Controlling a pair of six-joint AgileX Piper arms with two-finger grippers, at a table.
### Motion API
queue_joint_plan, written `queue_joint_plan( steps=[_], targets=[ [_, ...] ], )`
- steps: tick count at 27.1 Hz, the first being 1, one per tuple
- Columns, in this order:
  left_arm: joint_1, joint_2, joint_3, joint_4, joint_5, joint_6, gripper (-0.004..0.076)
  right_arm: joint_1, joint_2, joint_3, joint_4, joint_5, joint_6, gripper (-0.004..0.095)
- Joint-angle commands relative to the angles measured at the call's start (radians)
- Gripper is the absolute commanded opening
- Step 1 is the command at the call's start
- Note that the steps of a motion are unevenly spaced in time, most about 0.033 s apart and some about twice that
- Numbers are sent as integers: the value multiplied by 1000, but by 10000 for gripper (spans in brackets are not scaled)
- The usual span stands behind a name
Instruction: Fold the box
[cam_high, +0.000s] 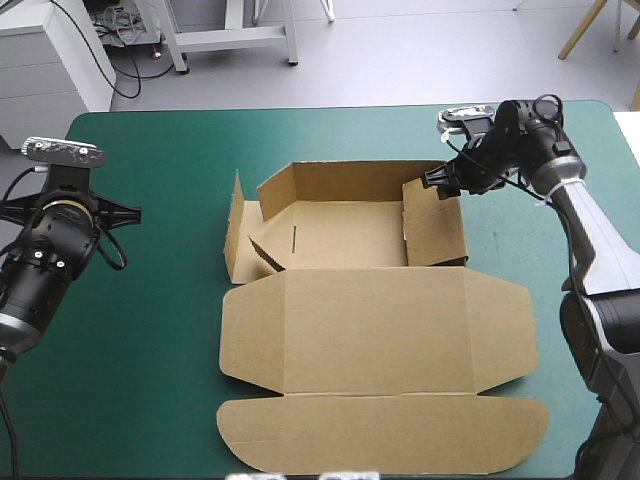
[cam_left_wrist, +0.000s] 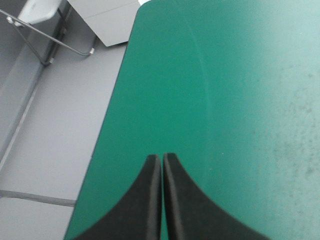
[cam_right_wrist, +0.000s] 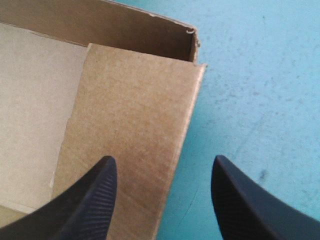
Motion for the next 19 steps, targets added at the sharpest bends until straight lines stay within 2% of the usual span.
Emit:
queue_joint_plan(
  steps=[1, 6, 9, 11, 16, 19],
  targets=[
    [70, -22, -28, -134, -122, 49, -3, -2, -58, -53, 2, 24, -8, 526],
    [180, -20, -28, -329, -77, 237, -3, -2, -76, -53, -3, 39, 29, 526],
    [216, -20, -28, -395, -56, 279, -3, -2, -95, -53, -3, 39, 31, 526],
    [221, -20, -28, -403, -44, 285, -3, -2, -101, -53, -1, 39, 34, 526],
    [222, -20, -28, -496, -9, 472, -3, -2, -104, -37, 14, 39, 101, 526],
    [222, -20, -28, -554, 2, 520, -3, -2, -104, 8, 19, 39, 97, 520]
  ],
)
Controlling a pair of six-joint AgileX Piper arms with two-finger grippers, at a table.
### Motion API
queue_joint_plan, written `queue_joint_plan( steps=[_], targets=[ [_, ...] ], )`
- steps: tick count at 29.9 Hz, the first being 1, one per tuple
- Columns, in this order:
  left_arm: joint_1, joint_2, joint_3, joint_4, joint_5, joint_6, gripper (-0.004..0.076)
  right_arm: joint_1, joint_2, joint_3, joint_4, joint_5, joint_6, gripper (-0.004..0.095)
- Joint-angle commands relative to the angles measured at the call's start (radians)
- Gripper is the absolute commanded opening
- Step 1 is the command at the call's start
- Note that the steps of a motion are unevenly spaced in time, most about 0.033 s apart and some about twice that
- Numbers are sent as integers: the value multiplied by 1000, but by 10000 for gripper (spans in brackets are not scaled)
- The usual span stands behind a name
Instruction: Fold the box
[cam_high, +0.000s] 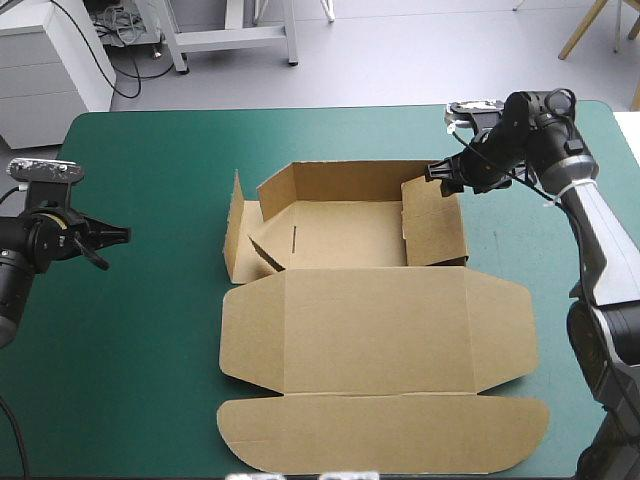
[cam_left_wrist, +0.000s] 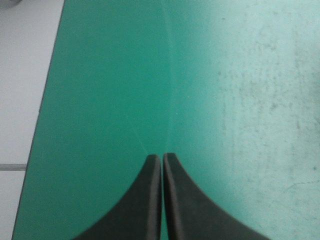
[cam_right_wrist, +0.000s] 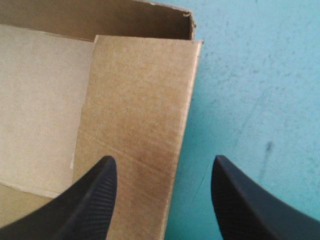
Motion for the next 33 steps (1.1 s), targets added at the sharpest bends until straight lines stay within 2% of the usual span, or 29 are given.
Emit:
queue_joint_plan(
  steps=[1, 11, 21, 26, 31, 33],
  targets=[
    [-1, -20, -28, -55, -34, 47, -3, -2, -58, 29, 14, -19, -1, 516],
    [-1, -20, -28, -55, 14, 47, -3, -2, -41, 109, 16, -60, -19, 424],
    [-1, 10, -28, -106, 49, 47, -3, -2, 40, 111, 91, -41, -70, 307],
    [-1, 38, -28, -126, 55, 47, -3, -2, 54, 111, 75, -48, -74, 187],
    [-1, 59, -28, -140, 56, 64, -3, -2, 71, 111, 77, -48, -76, -19],
    [-1, 65, -28, -140, 56, 64, -3, -2, 76, 111, 79, -51, -77, -19]
  ],
)
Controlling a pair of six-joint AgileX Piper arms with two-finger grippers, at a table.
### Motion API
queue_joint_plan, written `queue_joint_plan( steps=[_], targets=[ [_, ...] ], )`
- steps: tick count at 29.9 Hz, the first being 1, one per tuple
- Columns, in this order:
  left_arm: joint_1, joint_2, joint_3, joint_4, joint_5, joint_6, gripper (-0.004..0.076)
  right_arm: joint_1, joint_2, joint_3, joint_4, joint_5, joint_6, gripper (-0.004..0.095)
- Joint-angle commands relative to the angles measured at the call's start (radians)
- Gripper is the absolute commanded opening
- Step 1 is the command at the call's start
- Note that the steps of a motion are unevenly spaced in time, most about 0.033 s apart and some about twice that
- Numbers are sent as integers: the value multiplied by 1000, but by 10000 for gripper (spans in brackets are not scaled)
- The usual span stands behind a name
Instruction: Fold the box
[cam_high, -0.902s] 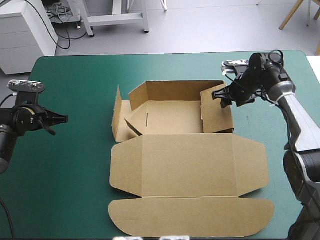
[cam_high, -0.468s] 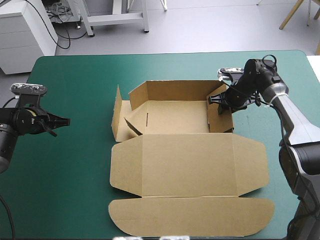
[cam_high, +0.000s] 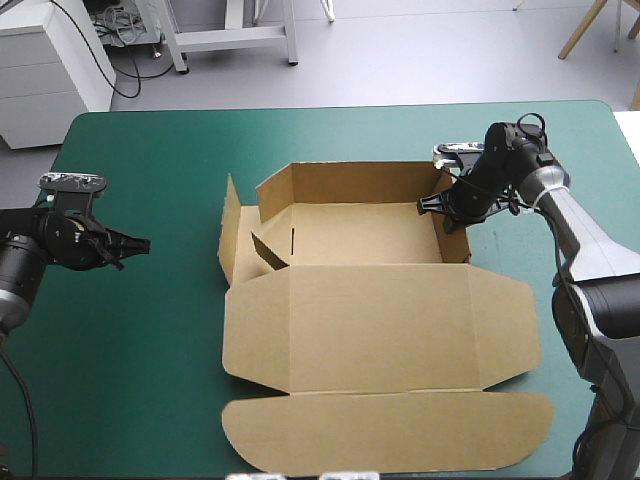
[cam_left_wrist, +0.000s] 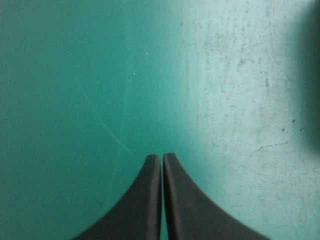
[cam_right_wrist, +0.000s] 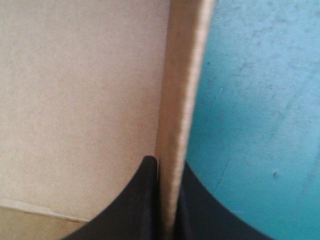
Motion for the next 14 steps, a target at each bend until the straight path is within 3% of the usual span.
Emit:
queue_joint_plan(
  steps=[1, 9, 14],
  targets=[
    [-2, -17, -28, -8, -36, 4, -3, -1, -32, -20, 29, -10, -26, -19],
    [-10, 14, -28, 6, 11, 6, -3, -10, -58, -20, 39, 2, -65, -19],
    [-10, 35, -28, 6, 31, 31, -3, -71, -140, -20, 138, 23, -120, -19]
  ],
)
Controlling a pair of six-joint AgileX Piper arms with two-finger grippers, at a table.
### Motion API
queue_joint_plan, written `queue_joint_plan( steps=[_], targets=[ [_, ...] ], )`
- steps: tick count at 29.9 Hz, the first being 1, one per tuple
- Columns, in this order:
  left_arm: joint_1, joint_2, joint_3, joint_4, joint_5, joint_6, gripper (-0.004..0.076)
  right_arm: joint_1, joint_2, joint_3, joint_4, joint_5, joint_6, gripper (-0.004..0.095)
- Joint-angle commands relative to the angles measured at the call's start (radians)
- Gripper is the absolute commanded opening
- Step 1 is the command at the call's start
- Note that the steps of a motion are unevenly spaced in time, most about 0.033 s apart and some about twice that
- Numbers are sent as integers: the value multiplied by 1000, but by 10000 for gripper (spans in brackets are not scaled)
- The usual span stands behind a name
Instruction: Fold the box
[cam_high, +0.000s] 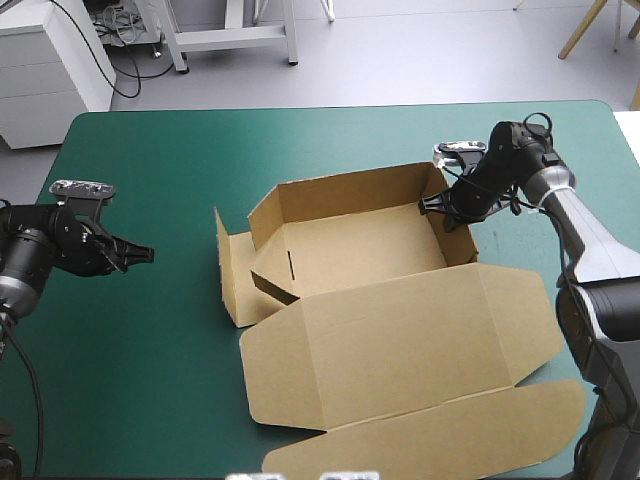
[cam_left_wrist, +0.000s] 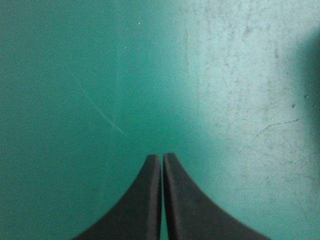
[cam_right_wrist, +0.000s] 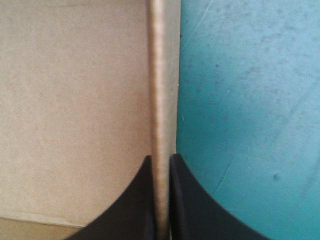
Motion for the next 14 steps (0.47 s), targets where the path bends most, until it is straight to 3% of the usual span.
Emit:
queue_joint_plan(
  steps=[1, 10, 14],
  targets=[
    [-8, -18, -28, 1, -23, 9, -3, -59, -135, -25, 108, 20, -57, -19],
    [-8, -14, -28, -9, -53, 88, 1, -178, -312, -25, 138, 20, -67, -19],
    [-8, -14, -28, -18, -54, 122, 78, -189, -359, -25, 139, 20, -70, -19]
  ],
)
